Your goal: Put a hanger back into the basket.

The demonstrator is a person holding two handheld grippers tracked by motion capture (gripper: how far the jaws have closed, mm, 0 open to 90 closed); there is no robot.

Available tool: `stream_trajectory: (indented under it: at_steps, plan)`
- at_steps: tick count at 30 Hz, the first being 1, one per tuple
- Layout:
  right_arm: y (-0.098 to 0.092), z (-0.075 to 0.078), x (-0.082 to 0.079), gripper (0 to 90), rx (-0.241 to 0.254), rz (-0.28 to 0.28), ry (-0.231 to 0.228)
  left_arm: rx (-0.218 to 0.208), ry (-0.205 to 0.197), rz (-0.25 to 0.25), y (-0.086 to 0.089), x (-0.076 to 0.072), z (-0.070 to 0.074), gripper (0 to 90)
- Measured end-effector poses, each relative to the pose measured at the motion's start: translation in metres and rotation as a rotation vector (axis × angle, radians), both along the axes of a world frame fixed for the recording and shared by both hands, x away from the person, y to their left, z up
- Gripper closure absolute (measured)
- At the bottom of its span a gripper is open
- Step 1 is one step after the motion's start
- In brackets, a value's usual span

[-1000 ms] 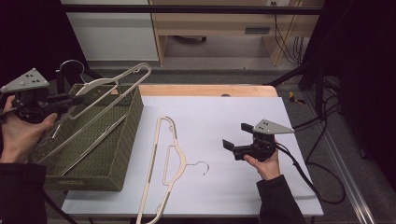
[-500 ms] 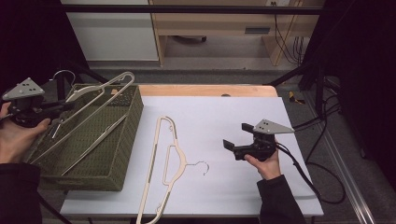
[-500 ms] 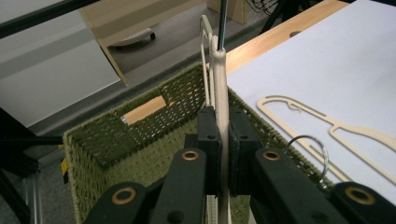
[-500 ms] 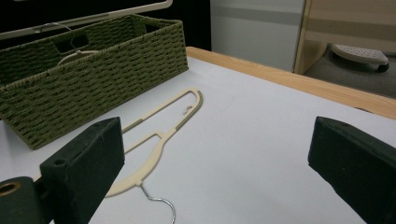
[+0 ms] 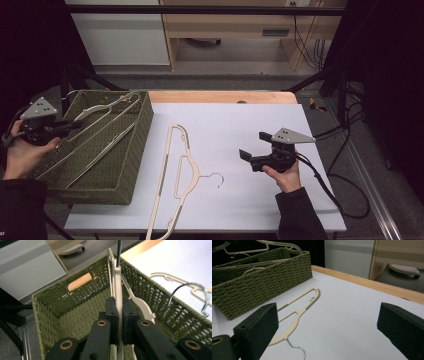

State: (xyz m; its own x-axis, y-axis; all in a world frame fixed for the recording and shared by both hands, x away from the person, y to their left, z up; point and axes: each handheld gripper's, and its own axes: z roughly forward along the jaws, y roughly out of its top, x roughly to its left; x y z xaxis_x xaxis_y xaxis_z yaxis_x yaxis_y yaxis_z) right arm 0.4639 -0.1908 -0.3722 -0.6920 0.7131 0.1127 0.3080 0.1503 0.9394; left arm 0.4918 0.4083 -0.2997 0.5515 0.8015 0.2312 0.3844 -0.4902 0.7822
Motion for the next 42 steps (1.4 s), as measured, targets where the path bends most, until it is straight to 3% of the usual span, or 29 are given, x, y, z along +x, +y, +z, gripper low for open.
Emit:
stream_trajectory:
  at_steps: [4, 9, 15, 19, 21, 23, 26, 29, 33, 38, 42]
  plan:
    - [0.000, 0.000, 0.000, 4.1, 0.003, 0.000, 0.001, 0.019, -0.020, -0.015, -0.006, 0.004, -0.011, 85.6]
    - [0.000, 0.000, 0.000, 4.1, 0.001, 0.000, -0.005, 0.042, 0.021, 0.004, -0.008, 0.009, -0.030, 85.6]
    - [0.000, -0.001, 0.000, 4.2, -0.007, 0.006, -0.005, 0.009, 0.021, 0.023, -0.005, 0.010, -0.055, 85.5]
    - [0.001, -0.001, 0.000, 4.3, -0.003, 0.002, -0.004, 0.003, 0.044, 0.031, -0.005, 0.010, -0.072, 85.3]
    - [0.001, -0.001, 0.000, 4.3, -0.003, 0.001, -0.002, 0.007, 0.072, 0.038, -0.004, 0.010, -0.079, 85.1]
    - [0.002, -0.002, 0.001, 4.3, -0.006, 0.000, 0.000, -0.017, 0.104, 0.039, -0.002, 0.010, -0.085, 84.4]
    - [0.002, -0.003, 0.001, 4.4, -0.016, 0.011, -0.002, -0.056, 0.136, 0.041, -0.001, 0.008, -0.089, 81.7]
    - [0.003, -0.003, 0.001, 4.5, -0.007, 0.004, 0.000, -0.047, 0.193, 0.024, -0.005, 0.009, -0.090, 75.9]
    - [0.003, -0.003, 0.000, 4.6, -0.014, 0.007, 0.000, -0.035, 0.218, 0.043, -0.011, 0.008, -0.090, 69.7]
    - [0.004, -0.004, 0.001, 4.6, -0.018, 0.008, 0.001, -0.059, 0.202, 0.062, -0.011, 0.003, -0.085, 63.8]
    - [0.003, -0.004, 0.001, 4.6, -0.015, 0.006, 0.003, -0.081, 0.160, 0.078, -0.008, -0.005, -0.074, 57.5]
